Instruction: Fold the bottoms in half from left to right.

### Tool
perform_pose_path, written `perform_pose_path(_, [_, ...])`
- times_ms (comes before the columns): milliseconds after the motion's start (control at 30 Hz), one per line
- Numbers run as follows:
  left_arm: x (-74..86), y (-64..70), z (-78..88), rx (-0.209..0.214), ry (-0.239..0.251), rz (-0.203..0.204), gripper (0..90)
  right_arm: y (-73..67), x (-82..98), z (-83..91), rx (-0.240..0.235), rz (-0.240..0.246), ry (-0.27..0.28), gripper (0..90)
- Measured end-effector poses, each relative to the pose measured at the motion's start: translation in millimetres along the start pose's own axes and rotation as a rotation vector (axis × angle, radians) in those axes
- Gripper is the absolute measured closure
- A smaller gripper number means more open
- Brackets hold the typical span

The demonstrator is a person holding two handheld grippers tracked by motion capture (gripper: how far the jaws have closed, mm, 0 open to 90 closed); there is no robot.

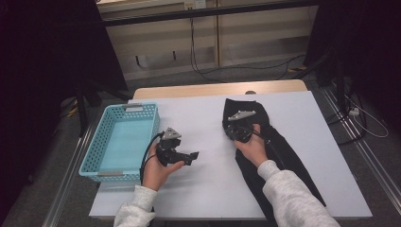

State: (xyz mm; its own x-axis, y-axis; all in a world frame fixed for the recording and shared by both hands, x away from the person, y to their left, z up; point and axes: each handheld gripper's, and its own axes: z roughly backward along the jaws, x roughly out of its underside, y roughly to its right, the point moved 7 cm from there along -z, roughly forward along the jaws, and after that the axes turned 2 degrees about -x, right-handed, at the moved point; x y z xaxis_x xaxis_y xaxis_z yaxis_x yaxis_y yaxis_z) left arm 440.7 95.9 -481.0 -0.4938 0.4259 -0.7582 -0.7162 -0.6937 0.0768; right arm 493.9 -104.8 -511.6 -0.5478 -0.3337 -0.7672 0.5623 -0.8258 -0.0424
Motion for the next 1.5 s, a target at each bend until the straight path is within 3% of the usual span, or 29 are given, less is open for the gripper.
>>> perform_pose_path(267, [-1.8, -7.7, 7.0, -0.036, 0.013, 0.04, 8.9, -62.0, 0.6, 0.5, -0.162, 0.13, -0.012, 86.7])
perform_pose_path(433, [-1.8, -12.0, 8.8, -0.067, 0.014, 0.064, 8.9, -95.5, 8.2, 3.4, -0.251, 0.161, -0.004, 86.6])
perform_pose_path(533, [-2.4, -12.5, 9.0, -0.071, 0.008, 0.069, 9.0, -110.1, 11.5, 6.4, -0.31, 0.16, -0.007, 86.6])
perform_pose_path(700, [-6.4, -11.6, 8.4, -0.083, 0.014, 0.086, 9.0, -120.6, 13.9, 9.4, -0.329, 0.201, -0.018, 85.6])
perform_pose_path(767, [-6.8, -11.5, 7.3, -0.086, 0.011, 0.087, 9.0, -120.4, 13.8, 9.8, -0.323, 0.208, -0.023, 78.8])
perform_pose_path(867, [-6.4, -12.1, 3.8, -0.087, 0.008, 0.09, 9.1, -115.4, 11.9, 15.1, -0.296, 0.193, -0.024, 59.0])
perform_pose_path(1000, [-6.4, -13.8, -0.7, -0.091, 0.001, 0.095, 9.3, -105.3, 11.3, 30.6, -0.276, 0.176, -0.015, 46.4])
perform_pose_path(1133, [-8.5, -11.4, -6.8, -0.089, -0.009, 0.097, 9.1, -92.8, 10.0, 52.1, -0.239, 0.186, 0.005, 38.5])
perform_pose_path(1200, [-10.3, -10.8, -9.2, -0.086, -0.007, 0.093, 9.1, -87.2, 9.6, 62.9, -0.245, 0.174, 0.024, 37.7])
perform_pose_path(1400, [-13.5, -10.7, -14.4, -0.088, -0.009, 0.089, 9.2, -63.7, 19.8, 85.6, -0.2, 0.14, 0.038, 34.4])
perform_pose_path(1433, [-13.5, -12.4, -17.6, -0.089, -0.011, 0.1, 9.2, -50.5, 28.3, 94.8, -0.178, 0.11, 0.039, 33.6])
perform_pose_path(1500, [-12.8, -13.8, -21.9, -0.093, -0.016, 0.115, 9.2, -39.1, 36.4, 102.4, -0.153, 0.086, 0.045, 33.1])
